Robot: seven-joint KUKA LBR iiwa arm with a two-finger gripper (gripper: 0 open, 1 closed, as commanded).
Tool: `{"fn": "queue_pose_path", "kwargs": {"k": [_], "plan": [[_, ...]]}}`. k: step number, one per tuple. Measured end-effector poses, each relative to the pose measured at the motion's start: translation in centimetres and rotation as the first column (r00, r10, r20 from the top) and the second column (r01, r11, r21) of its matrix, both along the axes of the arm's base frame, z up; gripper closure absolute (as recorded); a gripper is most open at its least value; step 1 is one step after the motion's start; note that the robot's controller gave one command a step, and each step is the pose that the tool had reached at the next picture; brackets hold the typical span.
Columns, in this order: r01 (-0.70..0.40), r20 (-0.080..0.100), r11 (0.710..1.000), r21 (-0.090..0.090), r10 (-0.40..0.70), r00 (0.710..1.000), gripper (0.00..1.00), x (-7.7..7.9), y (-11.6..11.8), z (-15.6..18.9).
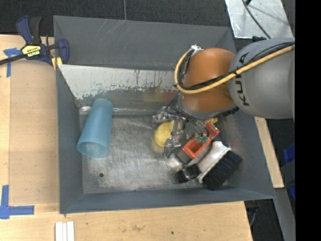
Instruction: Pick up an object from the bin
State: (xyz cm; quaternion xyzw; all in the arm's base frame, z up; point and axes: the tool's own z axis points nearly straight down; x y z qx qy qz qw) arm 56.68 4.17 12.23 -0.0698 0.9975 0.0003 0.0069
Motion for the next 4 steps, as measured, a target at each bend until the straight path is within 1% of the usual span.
{"fn": "queue_pose_path", "kwargs": {"k": [1,2,3,4], "plan": [[0.020,-0.009,1.000,-0.001,-0.020,1.000,0.00,3.4,-1.7,-4.2],[-0.041,0.001,0.999,0.002,0.041,0.999,0.00,3.4,-2.8,-4.7],[-0.022,-0.009,1.000,0.001,0.022,1.000,0.00,5.0,-3.3,-4.8],[-0.039,-0.003,0.999,-0.001,0.039,0.999,1.00,3.6,-2.9,-4.4]]}}
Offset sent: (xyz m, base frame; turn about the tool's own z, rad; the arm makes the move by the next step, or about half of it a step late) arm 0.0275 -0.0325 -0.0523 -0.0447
